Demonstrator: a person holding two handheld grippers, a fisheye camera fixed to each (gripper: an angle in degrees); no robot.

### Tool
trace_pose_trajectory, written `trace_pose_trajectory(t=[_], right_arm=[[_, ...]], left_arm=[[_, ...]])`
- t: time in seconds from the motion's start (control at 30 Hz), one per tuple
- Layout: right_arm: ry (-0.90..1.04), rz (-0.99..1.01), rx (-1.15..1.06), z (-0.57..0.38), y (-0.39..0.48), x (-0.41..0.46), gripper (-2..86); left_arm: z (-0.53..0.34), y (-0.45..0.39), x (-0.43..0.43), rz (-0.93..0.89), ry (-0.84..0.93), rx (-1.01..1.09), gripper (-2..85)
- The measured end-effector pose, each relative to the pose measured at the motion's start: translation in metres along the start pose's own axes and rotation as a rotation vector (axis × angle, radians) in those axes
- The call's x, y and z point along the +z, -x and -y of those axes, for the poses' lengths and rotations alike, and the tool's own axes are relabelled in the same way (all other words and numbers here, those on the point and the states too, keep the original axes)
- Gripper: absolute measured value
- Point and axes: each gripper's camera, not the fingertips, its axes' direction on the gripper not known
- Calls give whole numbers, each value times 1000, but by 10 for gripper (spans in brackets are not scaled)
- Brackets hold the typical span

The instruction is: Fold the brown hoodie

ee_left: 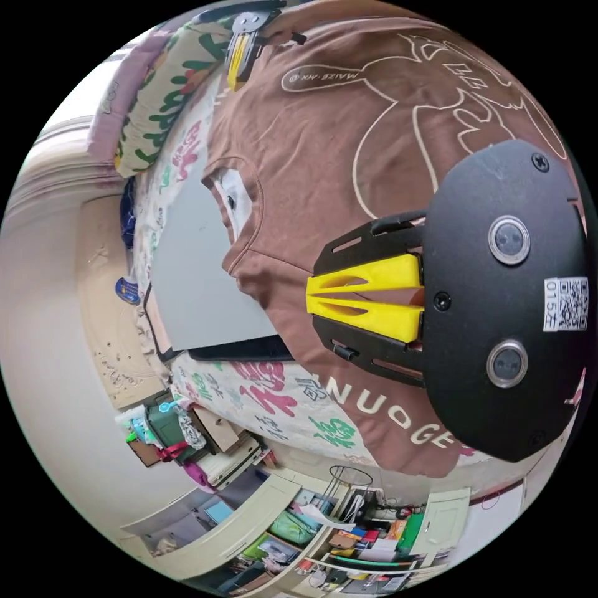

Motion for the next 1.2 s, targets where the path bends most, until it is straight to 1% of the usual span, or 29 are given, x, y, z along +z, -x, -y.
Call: trace_pose_trajectory(t=[0.1,0.17,0.3,0.4,0.43,0.47,0.5,0.53,0.57,0.63,0.67,0.73,0.77,0.83,0.87,0.9,0.93,0.97,1.0,1.03,1.07,1.13,1.2], right_arm=[[25,-97,-43,19,17,21,-10],[24,-115,-39,28,19,26,-10],[19,-112,-12,39,6,20,-9],[11,-76,17,31,-7,-3,-10],[3,-44,30,21,-13,-19,-10],[-6,-26,27,14,-16,-29,-10],[-46,-6,19,-4,-22,-57,-10],[-104,3,1,-27,-28,-93,-10],[-135,8,-9,-41,-30,-113,-10],[-248,22,-83,-109,-33,-204,-10],[-273,18,-107,-129,-33,-228,-10],[-396,28,-163,-221,-33,-332,-10],[-428,64,-171,-245,-35,-357,-9],[-527,325,-203,-345,-55,-453,-7],[-555,390,-210,-370,-60,-475,-5],[-633,491,-193,-424,-71,-513,-4],[-733,538,-142,-476,-79,-543,-5],[-781,546,-107,-501,-83,-555,-5],[-855,534,-20,-545,-89,-572,-4],[-883,500,82,-579,-95,-584,-3],[-883,479,138,-593,-98,-588,-3],[-855,389,331,-634,-111,-596,2],[-798,364,456,-649,-126,-595,9]], left_arm=[[21,-14,24,73,51,35,-3],[31,-18,27,117,47,48,-3],[48,-29,29,260,74,57,-3],[57,-30,11,307,108,15,-3],[54,-28,-8,371,68,-4,-3],[51,-28,-22,395,36,4,-2],[43,-24,-54,410,-31,27,-2],[29,-19,-94,391,-109,43,-2],[19,-15,-117,369,-152,51,-2],[-41,3,-218,194,-310,68,-2],[-61,10,-245,129,-350,62,-2],[-162,34,-351,-135,-527,48,-2],[-190,40,-376,-181,-575,43,-2],[-305,57,-460,-284,-734,17,0],[-332,60,-476,-289,-754,12,0],[-382,65,-502,-292,-764,2,1],[-428,71,-519,-290,-746,-40,4],[-449,75,-524,-287,-735,-84,5],[-490,82,-530,-268,-720,-199,10],[-527,90,-531,-256,-713,-322,18],[-543,93,-530,-262,-709,-379,23],[-592,109,-522,-312,-670,-557,61],[-611,125,-517,-339,-646,-667,90]])
